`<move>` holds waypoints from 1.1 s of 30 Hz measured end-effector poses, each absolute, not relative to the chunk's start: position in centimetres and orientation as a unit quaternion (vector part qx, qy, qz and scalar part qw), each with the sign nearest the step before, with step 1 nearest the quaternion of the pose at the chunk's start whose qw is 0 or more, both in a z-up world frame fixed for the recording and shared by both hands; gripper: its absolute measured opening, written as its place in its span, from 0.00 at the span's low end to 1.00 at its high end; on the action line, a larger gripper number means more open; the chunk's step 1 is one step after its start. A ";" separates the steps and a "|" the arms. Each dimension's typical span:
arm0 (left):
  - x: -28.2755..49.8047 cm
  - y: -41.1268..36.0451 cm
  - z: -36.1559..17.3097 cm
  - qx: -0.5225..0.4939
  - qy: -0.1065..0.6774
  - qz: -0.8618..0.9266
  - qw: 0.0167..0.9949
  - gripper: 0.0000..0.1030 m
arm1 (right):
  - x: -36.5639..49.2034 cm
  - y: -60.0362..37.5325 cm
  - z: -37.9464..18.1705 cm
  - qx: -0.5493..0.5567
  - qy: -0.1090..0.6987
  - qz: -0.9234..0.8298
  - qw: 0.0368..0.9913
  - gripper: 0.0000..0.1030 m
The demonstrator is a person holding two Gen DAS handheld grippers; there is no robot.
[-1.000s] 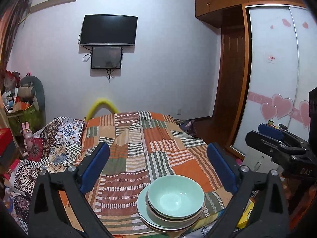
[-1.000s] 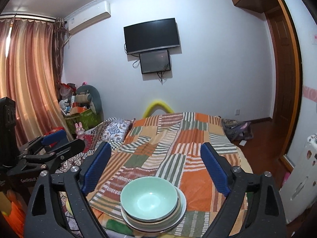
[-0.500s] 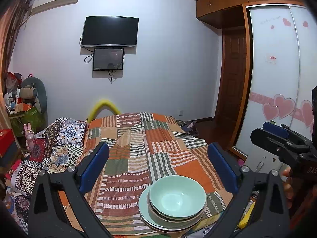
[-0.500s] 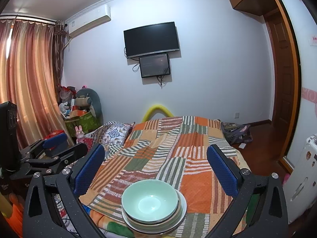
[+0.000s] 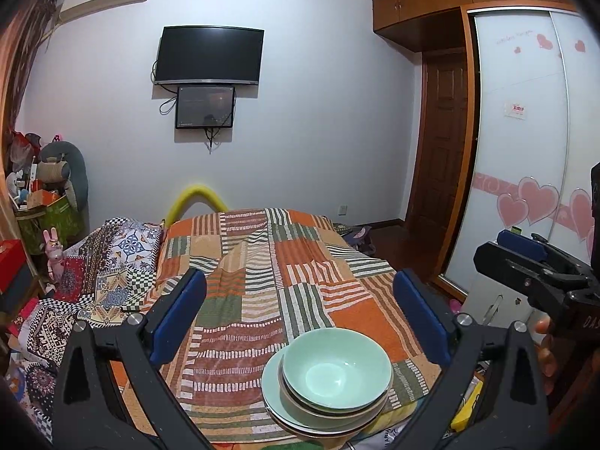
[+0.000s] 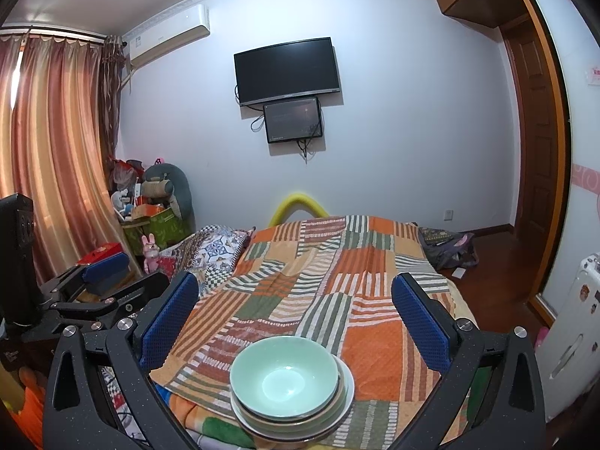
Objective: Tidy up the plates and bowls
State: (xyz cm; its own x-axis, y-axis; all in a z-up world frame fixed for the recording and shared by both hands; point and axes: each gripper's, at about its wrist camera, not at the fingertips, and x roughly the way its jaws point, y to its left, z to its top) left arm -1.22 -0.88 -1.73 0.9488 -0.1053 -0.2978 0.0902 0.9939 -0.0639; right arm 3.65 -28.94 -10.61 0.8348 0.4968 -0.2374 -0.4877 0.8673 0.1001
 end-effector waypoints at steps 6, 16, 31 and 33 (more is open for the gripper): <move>-1.1 -0.9 -1.7 -0.022 0.150 -0.045 0.987 0.98 | 3.6 -28.9 -10.7 0.018 0.129 0.257 0.958 1.00; -1.1 -1.0 -1.7 -0.021 0.150 -0.045 0.987 0.99 | 3.7 -29.0 -10.7 0.018 0.130 0.256 0.958 1.00; -0.9 -1.0 -1.8 -0.025 0.156 -0.053 0.986 1.00 | 3.8 -29.0 -10.9 0.014 0.132 0.257 0.957 1.00; -0.9 -0.9 -1.6 -0.029 0.155 -0.053 0.986 1.00 | 3.8 -29.0 -10.9 0.013 0.132 0.257 0.957 1.00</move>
